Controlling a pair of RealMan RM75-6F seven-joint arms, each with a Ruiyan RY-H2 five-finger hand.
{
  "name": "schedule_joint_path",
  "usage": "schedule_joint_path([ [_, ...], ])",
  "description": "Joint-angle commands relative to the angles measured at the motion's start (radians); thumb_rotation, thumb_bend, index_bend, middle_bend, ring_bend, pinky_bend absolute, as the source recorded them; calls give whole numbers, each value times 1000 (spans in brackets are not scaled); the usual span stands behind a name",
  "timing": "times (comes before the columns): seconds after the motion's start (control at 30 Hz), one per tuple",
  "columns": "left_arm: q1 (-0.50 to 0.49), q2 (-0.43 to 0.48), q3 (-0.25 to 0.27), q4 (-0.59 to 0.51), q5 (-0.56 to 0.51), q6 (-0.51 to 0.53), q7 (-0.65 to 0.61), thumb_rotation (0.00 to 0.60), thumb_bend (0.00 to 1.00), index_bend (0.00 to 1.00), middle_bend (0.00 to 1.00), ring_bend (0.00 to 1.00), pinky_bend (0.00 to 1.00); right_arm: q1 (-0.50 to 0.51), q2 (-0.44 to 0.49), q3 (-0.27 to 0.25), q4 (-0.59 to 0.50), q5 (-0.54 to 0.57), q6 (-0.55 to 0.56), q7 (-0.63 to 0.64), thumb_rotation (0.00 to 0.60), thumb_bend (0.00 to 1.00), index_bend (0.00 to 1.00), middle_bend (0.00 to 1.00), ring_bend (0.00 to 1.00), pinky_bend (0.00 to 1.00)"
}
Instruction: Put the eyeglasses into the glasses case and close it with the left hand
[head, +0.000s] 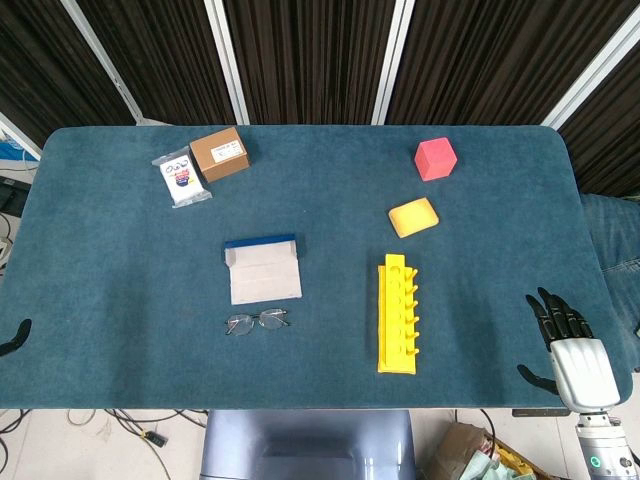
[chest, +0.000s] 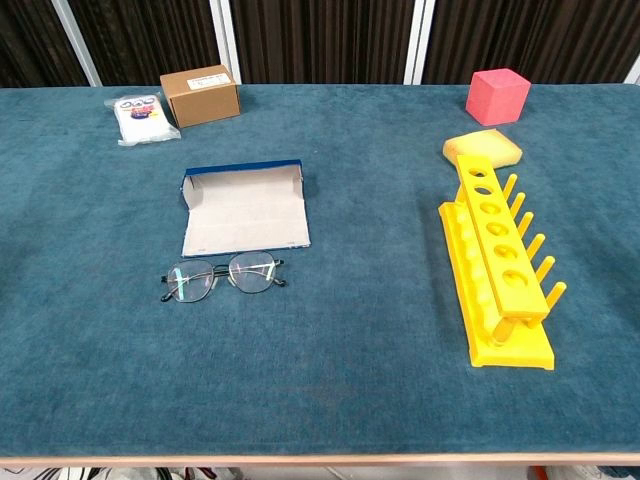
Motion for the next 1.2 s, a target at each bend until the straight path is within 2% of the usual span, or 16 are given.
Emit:
schedule_joint_path([
  [0.03,0,1,0,-1,1,1,0,600,305,32,0,0,0,0,0,0,0,0,0,0,600,116,0,0,84,187],
  [0.57,-1,-6,1,2,6,3,4,600,305,32,0,0,0,2,1,0,-2,2,-5,-1,600,117,0,0,84,187],
  [1.03,-9,-3,-1,-10,12,-10,-24,600,305,108,0,0,0,-1,3,4,-10,17,-7,3,600,116,0,0,84,187],
  [1.2,-59,24,-17,-72,29,-61,16,600,305,160,0,0,0,-2,7,6,-14,18,-5,7,600,116,0,0,84,187],
])
